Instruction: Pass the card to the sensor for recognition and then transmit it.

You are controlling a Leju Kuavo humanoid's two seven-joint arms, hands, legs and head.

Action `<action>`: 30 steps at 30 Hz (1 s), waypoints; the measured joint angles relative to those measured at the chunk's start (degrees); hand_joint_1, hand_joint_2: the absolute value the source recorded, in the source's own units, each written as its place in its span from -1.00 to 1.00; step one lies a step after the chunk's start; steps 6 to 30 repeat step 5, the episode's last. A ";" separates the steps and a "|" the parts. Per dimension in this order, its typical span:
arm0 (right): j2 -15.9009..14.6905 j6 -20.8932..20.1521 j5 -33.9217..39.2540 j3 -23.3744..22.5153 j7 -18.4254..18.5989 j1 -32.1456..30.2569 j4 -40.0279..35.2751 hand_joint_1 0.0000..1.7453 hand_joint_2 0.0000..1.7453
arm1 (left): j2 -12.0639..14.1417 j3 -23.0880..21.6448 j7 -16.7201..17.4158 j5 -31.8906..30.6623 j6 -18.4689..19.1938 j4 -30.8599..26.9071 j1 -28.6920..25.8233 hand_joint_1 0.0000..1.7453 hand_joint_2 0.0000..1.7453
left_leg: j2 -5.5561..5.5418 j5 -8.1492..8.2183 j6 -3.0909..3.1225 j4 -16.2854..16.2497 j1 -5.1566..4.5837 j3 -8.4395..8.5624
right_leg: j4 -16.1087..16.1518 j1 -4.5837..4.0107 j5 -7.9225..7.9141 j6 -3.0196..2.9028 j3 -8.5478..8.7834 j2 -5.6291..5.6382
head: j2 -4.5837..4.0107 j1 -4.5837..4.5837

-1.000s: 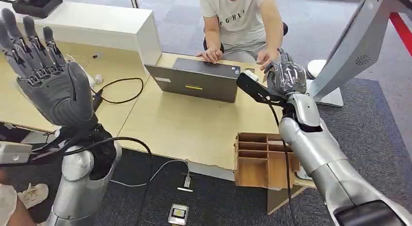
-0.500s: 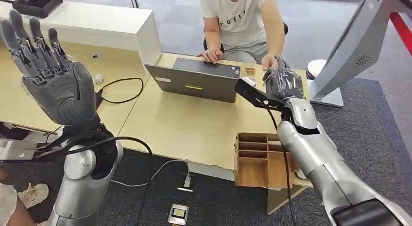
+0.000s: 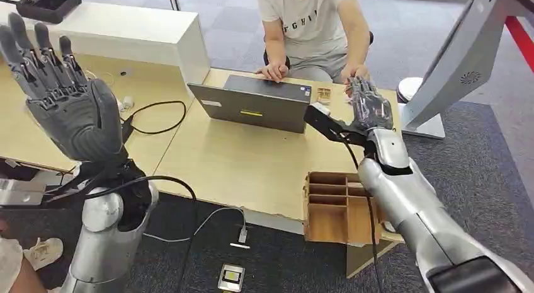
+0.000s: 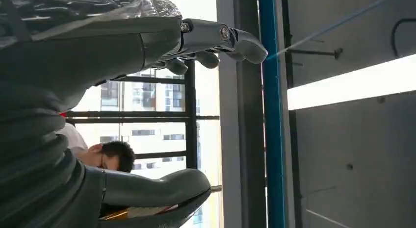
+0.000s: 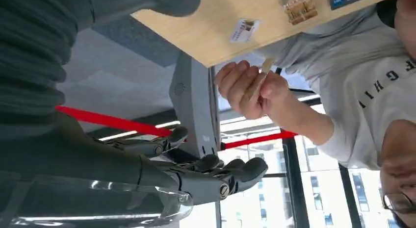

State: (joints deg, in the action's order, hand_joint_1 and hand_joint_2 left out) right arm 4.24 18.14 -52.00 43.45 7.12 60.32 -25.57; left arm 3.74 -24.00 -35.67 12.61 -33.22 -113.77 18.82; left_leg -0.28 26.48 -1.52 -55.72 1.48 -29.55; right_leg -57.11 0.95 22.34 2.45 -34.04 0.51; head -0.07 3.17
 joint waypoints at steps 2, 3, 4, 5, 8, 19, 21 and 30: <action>-0.20 1.18 -0.17 0.00 -0.83 0.40 -0.31 -1.00 1.00 | -0.02 0.26 0.09 -0.15 0.20 0.00 -0.01 -1.00 1.00 | 0.00 0.00 0.00 0.00 0.00 0.00 | 0.00 0.00 0.00 0.00 0.00 0.00 | 0.00 0.00; -0.37 1.72 -0.26 -0.02 -1.24 0.54 -0.63 -1.00 1.00 | -0.04 0.39 0.22 -0.22 0.33 0.00 -0.01 -1.00 1.00 | 0.01 0.00 0.00 -0.01 0.00 0.01 | 0.00 0.00 -0.01 0.00 0.00 0.01 | 0.00 0.02; -0.59 2.32 -0.31 -0.11 -1.66 0.62 -1.14 -1.00 1.00 | -0.11 0.52 0.24 -0.28 0.39 0.02 -0.01 -1.00 1.00 | 0.01 0.00 0.00 -0.01 0.00 0.00 | 0.00 0.00 -0.01 0.00 0.00 0.01 | 0.00 0.00; -0.98 3.16 -0.31 -0.31 -2.27 0.68 -2.11 -1.00 1.00 | -0.18 0.79 0.30 -0.42 0.52 0.02 -0.04 -1.00 1.00 | 0.00 0.00 0.00 -0.01 0.00 0.00 | 0.00 0.00 -0.01 0.00 0.00 0.01 | 0.00 0.02; -0.98 3.16 -0.31 -0.31 -2.27 0.68 -2.11 -1.00 1.00 | -0.18 0.79 0.30 -0.42 0.52 0.02 -0.04 -1.00 1.00 | 0.00 0.00 0.00 -0.01 0.00 0.00 | 0.00 0.00 -0.01 0.00 0.00 0.01 | 0.00 0.02; -0.98 3.16 -0.31 -0.31 -2.27 0.68 -2.11 -1.00 1.00 | -0.18 0.79 0.30 -0.42 0.52 0.02 -0.04 -1.00 1.00 | 0.00 0.00 0.00 -0.01 0.00 0.00 | 0.00 0.00 -0.01 0.00 0.00 0.01 | 0.00 0.02; -0.98 3.16 -0.31 -0.31 -2.27 0.68 -2.11 -1.00 1.00 | -0.18 0.79 0.30 -0.42 0.52 0.02 -0.04 -1.00 1.00 | 0.00 0.00 0.00 -0.01 0.00 0.00 | 0.00 0.00 -0.01 0.00 0.00 0.01 | 0.00 0.02; -0.98 3.16 -0.31 -0.31 -2.27 0.68 -2.11 -1.00 1.00 | -0.18 0.79 0.30 -0.42 0.52 0.02 -0.04 -1.00 1.00 | 0.00 0.00 0.00 -0.01 0.00 0.00 | 0.00 0.00 -0.01 0.00 0.00 0.01 | 0.00 0.02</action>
